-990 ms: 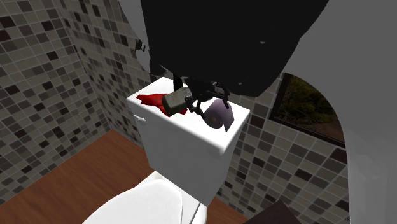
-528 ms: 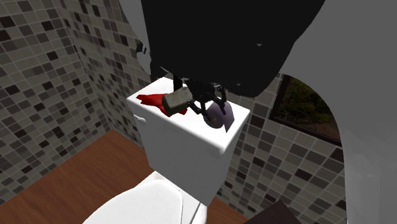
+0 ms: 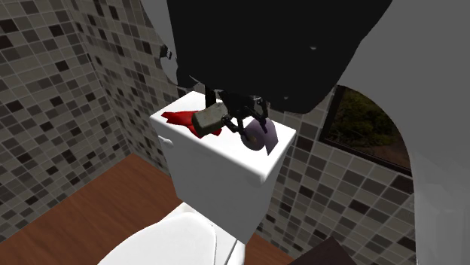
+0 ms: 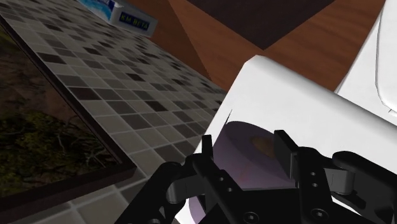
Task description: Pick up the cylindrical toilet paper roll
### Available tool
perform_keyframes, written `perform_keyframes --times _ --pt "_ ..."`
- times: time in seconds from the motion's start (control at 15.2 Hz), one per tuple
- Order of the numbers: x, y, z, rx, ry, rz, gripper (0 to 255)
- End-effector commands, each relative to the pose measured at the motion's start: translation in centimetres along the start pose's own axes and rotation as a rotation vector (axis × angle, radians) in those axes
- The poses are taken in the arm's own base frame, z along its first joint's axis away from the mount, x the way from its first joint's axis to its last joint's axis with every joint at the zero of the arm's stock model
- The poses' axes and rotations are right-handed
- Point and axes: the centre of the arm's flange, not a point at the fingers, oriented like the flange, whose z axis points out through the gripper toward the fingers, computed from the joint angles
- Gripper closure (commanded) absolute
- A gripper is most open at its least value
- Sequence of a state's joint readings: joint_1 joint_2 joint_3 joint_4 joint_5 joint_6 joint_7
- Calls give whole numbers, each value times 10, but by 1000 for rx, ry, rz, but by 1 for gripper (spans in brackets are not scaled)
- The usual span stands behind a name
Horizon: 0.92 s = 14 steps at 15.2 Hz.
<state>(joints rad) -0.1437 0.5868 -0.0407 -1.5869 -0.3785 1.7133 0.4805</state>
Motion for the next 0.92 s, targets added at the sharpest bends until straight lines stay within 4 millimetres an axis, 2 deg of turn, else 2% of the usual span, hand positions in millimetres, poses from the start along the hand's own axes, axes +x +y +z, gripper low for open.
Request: perform_keyframes --times 0.0,0.73,0.86 --pt "-3 6 -9 0 0 0 255" --pt "-17 35 -57 0 0 0 255" --pt "-18 35 -58 0 0 0 255"
